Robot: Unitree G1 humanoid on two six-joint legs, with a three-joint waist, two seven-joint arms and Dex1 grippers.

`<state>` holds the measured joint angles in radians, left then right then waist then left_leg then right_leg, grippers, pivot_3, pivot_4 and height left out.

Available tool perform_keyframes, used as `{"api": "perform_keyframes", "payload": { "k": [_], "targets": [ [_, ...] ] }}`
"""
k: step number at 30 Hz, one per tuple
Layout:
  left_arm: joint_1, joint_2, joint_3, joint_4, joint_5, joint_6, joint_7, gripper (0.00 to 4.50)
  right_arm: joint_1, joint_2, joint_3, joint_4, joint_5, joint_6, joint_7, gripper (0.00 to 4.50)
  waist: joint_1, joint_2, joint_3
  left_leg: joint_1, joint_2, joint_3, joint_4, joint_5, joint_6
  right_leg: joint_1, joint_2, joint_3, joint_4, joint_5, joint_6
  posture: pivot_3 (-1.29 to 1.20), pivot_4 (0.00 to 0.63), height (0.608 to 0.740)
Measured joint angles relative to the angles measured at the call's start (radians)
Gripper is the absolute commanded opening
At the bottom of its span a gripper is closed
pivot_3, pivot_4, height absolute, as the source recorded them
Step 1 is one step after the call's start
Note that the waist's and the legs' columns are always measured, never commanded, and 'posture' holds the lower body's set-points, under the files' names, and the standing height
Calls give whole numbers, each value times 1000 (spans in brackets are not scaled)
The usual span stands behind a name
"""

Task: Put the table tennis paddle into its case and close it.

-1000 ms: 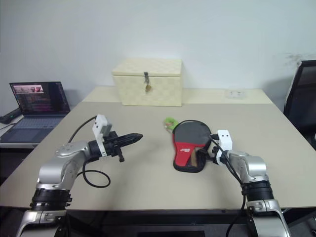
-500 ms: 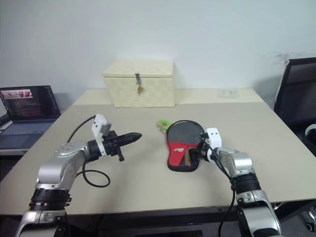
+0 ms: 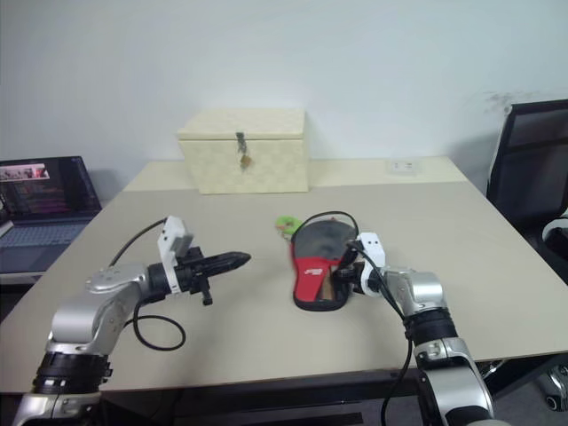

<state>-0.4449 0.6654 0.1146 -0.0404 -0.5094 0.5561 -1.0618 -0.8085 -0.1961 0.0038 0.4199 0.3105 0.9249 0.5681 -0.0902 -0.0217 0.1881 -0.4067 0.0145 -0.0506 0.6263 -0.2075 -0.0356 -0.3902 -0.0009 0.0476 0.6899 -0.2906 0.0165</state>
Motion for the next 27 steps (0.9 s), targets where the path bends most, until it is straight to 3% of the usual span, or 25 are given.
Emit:
{"api": "perform_keyframes", "payload": {
  "k": [12, 21, 27],
  "targets": [
    [100, 11, -33, -129, -65, 77, -19, 0, 151, 52, 68, -296, 65, 188, 16, 50, 8, 0, 0, -2, -1, -2, -1, 0, 0, 0, 0, -3, -1, -1, -2, 0, 150, 740],
    [128, 19, -38, -158, -80, 90, -20, 0, 331, 67, -24, -595, 146, 389, -99, 50, 17, 0, 0, -3, -1, -3, -1, 0, 0, 0, -1, -3, -3, -2, -1, 0, 150, 740],
    [126, 29, -40, -158, -80, 90, -27, 0, 398, 151, -105, -685, 184, 470, -183, 50, 21, 0, 0, -3, -1, -3, -2, 0, 0, 0, -1, -4, -5, -2, -1, 0, 150, 740]
  ]
}}
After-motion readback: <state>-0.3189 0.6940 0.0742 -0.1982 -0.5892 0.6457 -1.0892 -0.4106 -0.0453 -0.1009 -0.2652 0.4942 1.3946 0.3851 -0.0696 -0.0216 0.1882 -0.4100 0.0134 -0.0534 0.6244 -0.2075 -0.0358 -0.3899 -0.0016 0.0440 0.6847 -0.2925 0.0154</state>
